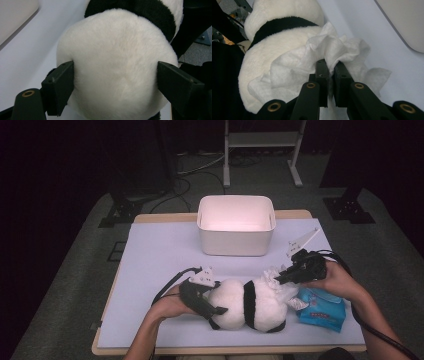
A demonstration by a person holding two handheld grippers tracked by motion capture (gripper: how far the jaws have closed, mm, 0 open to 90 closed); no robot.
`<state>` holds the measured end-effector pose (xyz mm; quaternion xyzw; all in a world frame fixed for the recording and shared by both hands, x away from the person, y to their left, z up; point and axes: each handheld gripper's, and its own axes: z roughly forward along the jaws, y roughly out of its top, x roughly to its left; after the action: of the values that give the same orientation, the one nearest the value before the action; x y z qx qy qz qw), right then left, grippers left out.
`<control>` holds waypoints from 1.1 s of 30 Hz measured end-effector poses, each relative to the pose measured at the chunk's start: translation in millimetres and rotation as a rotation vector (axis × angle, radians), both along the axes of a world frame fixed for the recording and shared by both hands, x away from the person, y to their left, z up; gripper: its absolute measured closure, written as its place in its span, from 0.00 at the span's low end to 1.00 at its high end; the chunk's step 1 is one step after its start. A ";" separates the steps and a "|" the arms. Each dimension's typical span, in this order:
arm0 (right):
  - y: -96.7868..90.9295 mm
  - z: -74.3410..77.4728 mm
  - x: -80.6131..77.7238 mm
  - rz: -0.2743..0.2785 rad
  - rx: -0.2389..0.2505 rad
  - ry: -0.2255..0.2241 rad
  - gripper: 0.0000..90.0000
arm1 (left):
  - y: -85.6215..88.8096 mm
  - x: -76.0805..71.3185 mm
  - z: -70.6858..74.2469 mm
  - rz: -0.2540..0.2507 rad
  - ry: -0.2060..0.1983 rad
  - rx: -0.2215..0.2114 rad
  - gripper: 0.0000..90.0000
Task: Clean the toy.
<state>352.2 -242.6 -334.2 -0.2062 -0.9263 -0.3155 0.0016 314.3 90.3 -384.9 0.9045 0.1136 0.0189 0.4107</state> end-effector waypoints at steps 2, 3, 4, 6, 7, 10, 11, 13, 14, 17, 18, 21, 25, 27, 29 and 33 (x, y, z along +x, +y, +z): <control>0.1 1.3 -1.7 -0.001 -0.006 -0.002 0.92 | -0.3 -0.1 0.1 0.001 0.002 0.001 0.18; 0.4 4.0 -4.1 0.009 -0.010 -0.012 0.92 | -0.3 0.0 0.1 0.002 0.002 0.001 0.18; 1.0 5.3 -5.1 0.014 -0.011 -0.016 0.92 | -0.4 0.1 0.1 0.003 0.003 0.001 0.18; 1.7 6.1 -5.8 0.017 -0.013 -0.018 0.92 | -0.4 0.2 0.1 0.004 0.003 0.002 0.18; 5.1 8.1 -7.4 0.030 -0.019 -0.024 0.92 | -0.7 -0.1 0.3 0.004 0.003 0.003 0.18; 8.6 9.5 -8.5 0.037 -0.017 -0.024 0.92 | -0.7 0.2 0.4 0.004 0.002 0.004 0.18; 14.6 11.2 -9.1 0.057 -0.018 -0.025 0.92 | -1.1 0.1 0.5 0.006 0.004 0.003 0.18; 21.7 12.5 -9.8 0.074 -0.022 -0.029 0.92 | -1.2 0.1 0.6 0.006 0.004 0.004 0.18; 25.7 13.1 -10.1 0.086 -0.025 -0.030 0.92 | -1.5 -0.1 0.8 0.007 0.004 0.004 0.18; 35.2 13.6 -12.0 0.106 -0.033 -0.030 0.92 | -1.8 -0.2 0.9 0.007 0.003 0.004 0.18; 45.0 13.8 -13.7 0.133 -0.041 -0.035 0.92 | -1.8 0.0 1.0 0.007 0.004 0.005 0.18; 57.4 14.1 -16.9 0.167 -0.049 -0.042 0.92 | -2.1 -0.3 1.1 0.010 0.005 0.003 0.18; 70.9 13.2 -23.9 0.203 -0.079 -0.053 0.92 | -2.0 -0.5 1.3 0.008 0.003 0.006 0.18; 71.0 13.2 -26.8 0.203 -0.089 -0.061 0.92 | -1.8 -0.7 1.3 0.006 0.000 0.004 0.18; 67.4 11.9 -28.7 0.196 -0.092 -0.063 0.92 | -1.9 -0.8 1.9 0.007 -0.003 0.001 0.18; 56.9 7.9 -32.8 0.176 -0.095 -0.067 0.93 | -3.9 -1.7 4.2 0.001 -0.005 -0.018 0.15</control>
<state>319.4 -185.7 -326.2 -0.1132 -0.9543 -0.2764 -0.0115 312.6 86.4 -380.6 0.9006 0.1132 0.0203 0.4191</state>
